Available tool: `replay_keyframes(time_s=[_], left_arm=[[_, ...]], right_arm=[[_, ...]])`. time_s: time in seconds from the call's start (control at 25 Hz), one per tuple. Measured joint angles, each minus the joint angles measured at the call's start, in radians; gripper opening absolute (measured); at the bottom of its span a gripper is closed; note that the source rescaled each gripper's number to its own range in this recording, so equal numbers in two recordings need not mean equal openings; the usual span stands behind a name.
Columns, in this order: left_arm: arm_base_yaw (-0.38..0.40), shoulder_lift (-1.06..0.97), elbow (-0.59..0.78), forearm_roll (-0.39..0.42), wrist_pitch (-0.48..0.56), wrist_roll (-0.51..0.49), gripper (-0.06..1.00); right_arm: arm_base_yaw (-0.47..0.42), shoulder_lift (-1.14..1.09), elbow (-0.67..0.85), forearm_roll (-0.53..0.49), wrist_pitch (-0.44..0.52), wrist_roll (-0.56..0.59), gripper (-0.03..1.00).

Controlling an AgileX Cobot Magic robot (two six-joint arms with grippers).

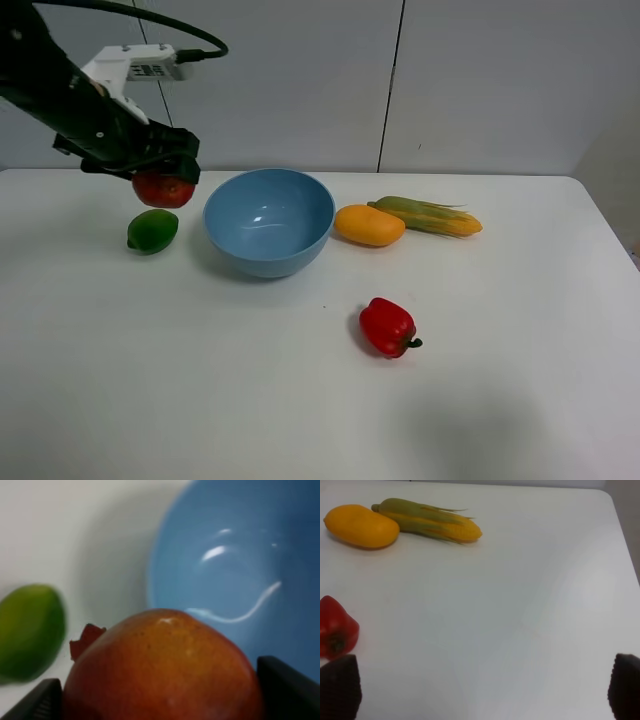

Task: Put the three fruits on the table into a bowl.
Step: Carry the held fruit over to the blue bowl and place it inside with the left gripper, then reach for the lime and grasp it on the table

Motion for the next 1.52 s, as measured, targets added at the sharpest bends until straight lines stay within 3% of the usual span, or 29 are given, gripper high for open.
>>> replay_keyframes(time_s=[0.36,0.72,0.84,0.92,1.0,1.24,1.36,1.52], left_arm=[[-0.178,0.286,-0.196,-0.001,-0.022,0.002,0.17],[-0.194,0.373,-0.205,0.002,-0.149,0.009,0.19],[-0.194,0.373,-0.207,0.002,-0.174,0.009,0.76],[-0.194,0.371,-0.207,0.002,-0.182,0.009,0.92],[-0.194,0.362,-0.207,0.002,-0.185,0.009,0.97],[-0.173,0.266,-0.208,0.016,-0.197,0.009,0.98],[-0.114,0.215,-0.214,0.08,-0.155,0.009,0.98],[-0.007,0.174,-0.214,0.194,-0.02,0.011,0.98]], right_arm=[[0.0,0.0,0.0,0.0,0.0,0.0,1.0],[0.0,0.0,0.0,0.0,0.0,0.0,1.0],[0.0,0.0,0.0,0.0,0.0,0.0,1.0],[0.0,0.0,0.0,0.0,0.0,0.0,1.0],[0.0,0.0,0.0,0.0,0.0,0.0,1.0],[0.0,0.0,0.0,0.0,0.0,0.0,1.0],[0.0,0.0,0.0,0.0,0.0,0.0,1.0],[0.0,0.0,0.0,0.0,0.0,0.0,1.0]])
